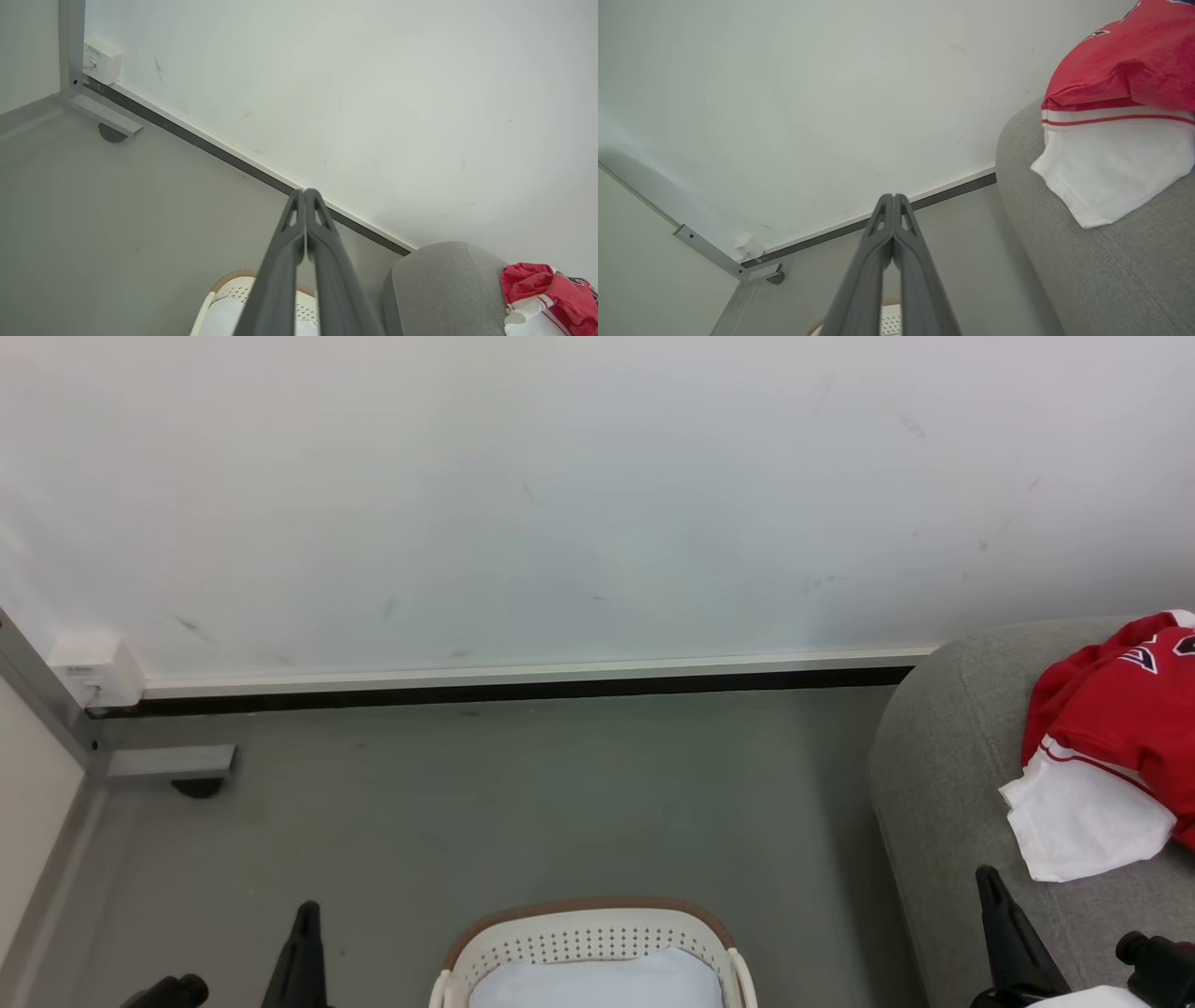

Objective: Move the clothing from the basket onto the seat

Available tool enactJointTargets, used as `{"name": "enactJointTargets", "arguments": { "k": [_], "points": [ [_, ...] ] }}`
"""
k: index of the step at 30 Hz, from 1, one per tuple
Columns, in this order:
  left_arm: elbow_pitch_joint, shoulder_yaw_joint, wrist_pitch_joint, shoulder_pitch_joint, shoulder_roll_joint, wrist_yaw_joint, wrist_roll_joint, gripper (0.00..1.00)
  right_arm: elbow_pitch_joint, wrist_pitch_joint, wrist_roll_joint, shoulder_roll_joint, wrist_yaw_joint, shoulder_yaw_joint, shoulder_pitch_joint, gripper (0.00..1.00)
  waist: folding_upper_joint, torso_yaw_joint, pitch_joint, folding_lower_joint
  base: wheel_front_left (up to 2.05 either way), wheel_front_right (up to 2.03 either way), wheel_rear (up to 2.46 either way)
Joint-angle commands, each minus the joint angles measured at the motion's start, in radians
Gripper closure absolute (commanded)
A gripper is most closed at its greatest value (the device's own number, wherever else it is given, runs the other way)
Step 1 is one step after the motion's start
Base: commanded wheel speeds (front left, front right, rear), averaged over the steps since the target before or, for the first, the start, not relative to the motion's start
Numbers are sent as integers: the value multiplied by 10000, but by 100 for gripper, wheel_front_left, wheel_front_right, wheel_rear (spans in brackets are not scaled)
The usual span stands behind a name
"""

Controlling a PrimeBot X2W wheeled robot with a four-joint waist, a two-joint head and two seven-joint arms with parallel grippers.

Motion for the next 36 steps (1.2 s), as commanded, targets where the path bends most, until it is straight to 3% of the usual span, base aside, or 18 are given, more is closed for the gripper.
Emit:
{"name": "enactJointTargets", "arguments": {
  "k": [1,36],
  "points": [
    [-149,71,61,-256,51,-63,-353,100,-181,71,303,-1,-4,-144,-237,100,0,7,1,0,0,0,0],
    [-142,383,1278,-672,83,-252,-4858,100,-282,1246,4190,382,-10,-1280,-402,100,0,210,29,0,0,0,0]
  ]
}}
